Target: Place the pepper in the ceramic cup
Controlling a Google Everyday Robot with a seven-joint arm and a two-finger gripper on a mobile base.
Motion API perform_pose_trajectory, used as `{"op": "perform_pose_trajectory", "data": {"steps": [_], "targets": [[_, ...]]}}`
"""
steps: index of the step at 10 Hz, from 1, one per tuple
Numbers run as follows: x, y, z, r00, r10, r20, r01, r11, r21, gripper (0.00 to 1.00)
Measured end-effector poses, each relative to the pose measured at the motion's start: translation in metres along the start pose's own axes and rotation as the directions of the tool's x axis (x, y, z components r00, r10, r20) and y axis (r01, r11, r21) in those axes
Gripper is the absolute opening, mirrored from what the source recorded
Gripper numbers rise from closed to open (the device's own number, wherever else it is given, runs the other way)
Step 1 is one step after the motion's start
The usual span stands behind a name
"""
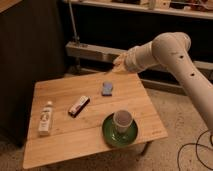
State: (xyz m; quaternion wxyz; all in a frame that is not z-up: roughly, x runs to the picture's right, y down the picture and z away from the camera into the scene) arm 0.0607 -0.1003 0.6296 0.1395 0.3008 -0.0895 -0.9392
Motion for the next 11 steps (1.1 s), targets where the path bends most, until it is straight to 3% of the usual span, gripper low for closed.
{"op": "perform_pose_trajectory", "data": {"steps": [1, 2, 3, 5, 8, 9, 11], "targets": [[-0.007, 0.004, 0.002, 0.997, 0.050, -0.054, -0.050, 0.999, 0.001, 0.00], [-0.014, 0.008, 0.005, 0.980, 0.114, -0.162, -0.114, 0.993, 0.009, 0.00], [-0.015, 0.007, 0.005, 0.969, 0.129, -0.210, -0.129, 0.992, 0.015, 0.00], [-0.006, -0.006, -0.012, 0.948, 0.197, -0.251, -0.199, 0.980, 0.019, 0.00], [0.011, -0.030, -0.040, 0.941, 0.211, -0.265, -0.211, 0.977, 0.026, 0.00], [0.006, -0.036, -0.043, 0.932, 0.231, -0.280, -0.232, 0.972, 0.033, 0.00], [-0.004, -0.054, -0.031, 0.908, 0.261, -0.328, -0.256, 0.965, 0.059, 0.00]]}}
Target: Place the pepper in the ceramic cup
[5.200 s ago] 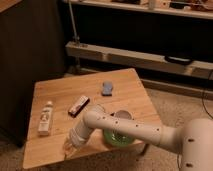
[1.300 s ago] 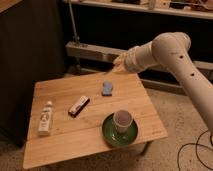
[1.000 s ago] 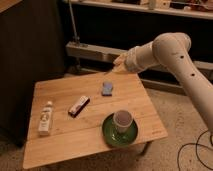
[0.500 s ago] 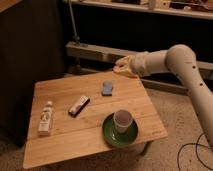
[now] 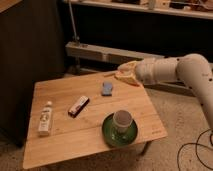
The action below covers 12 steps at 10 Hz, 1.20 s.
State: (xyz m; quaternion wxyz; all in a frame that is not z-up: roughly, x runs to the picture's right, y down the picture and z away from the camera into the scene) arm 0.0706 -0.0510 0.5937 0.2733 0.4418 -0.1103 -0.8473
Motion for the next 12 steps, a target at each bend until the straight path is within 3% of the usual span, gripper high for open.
{"op": "perform_pose_trajectory", "data": {"steps": [2, 5, 9, 12], "targets": [[-0.020, -0.020, 0.020, 0.998, 0.016, -0.052, -0.014, 0.999, 0.033, 0.00], [-0.037, -0.050, 0.032, 0.998, 0.023, -0.059, -0.018, 0.997, 0.080, 0.00], [-0.075, -0.058, 0.035, 0.995, 0.079, -0.060, -0.074, 0.994, 0.080, 0.00], [-0.082, -0.065, 0.044, 0.992, 0.070, -0.103, -0.057, 0.991, 0.122, 0.00]]}}
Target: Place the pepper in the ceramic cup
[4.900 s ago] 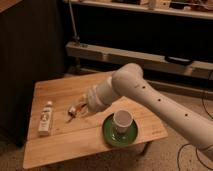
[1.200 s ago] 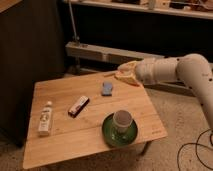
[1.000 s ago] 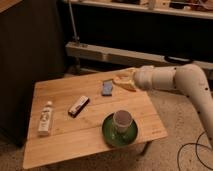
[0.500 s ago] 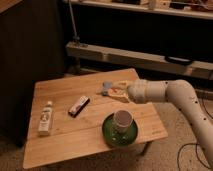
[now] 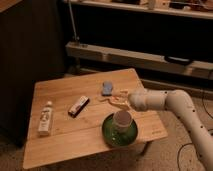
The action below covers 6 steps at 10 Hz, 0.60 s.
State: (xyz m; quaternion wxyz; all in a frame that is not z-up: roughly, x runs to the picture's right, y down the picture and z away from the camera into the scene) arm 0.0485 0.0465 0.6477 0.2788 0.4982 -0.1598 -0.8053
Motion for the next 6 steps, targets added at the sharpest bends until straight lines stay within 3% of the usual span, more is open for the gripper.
{"op": "perform_pose_trajectory", "data": {"steps": [2, 6], "targets": [[-0.004, -0.006, 0.007, 0.999, -0.002, -0.034, 0.004, 0.999, 0.037, 0.00], [-0.019, -0.015, 0.017, 1.000, 0.016, -0.023, -0.014, 0.996, 0.091, 0.00]]}}
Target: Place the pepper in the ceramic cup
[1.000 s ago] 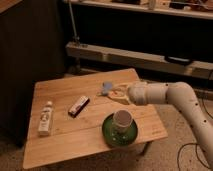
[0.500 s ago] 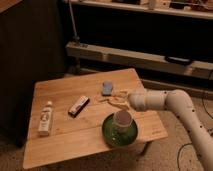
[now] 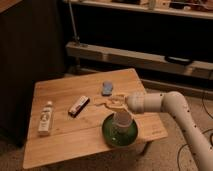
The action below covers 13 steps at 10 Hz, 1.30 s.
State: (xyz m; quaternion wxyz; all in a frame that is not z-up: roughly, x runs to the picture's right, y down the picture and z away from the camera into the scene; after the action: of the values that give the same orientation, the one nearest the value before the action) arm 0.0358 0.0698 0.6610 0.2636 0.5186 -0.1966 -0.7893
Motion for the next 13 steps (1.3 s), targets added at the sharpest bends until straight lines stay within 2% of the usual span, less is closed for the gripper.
{"op": "perform_pose_trajectory", "data": {"steps": [2, 6, 9, 10, 12, 13], "targets": [[-0.016, -0.002, 0.000, 1.000, 0.022, 0.020, -0.022, 1.000, 0.004, 0.00], [-0.040, -0.003, -0.006, 0.998, 0.055, 0.011, -0.055, 0.998, -0.012, 0.01], [-0.050, 0.000, -0.014, 0.998, 0.060, 0.035, -0.058, 0.997, -0.045, 0.29], [-0.053, -0.001, -0.016, 0.997, 0.066, 0.040, -0.063, 0.996, -0.060, 0.43], [-0.059, -0.001, -0.019, 0.996, 0.081, 0.035, -0.078, 0.994, -0.079, 0.61], [-0.062, -0.001, -0.020, 0.995, 0.090, 0.030, -0.087, 0.992, -0.086, 0.75]]}}
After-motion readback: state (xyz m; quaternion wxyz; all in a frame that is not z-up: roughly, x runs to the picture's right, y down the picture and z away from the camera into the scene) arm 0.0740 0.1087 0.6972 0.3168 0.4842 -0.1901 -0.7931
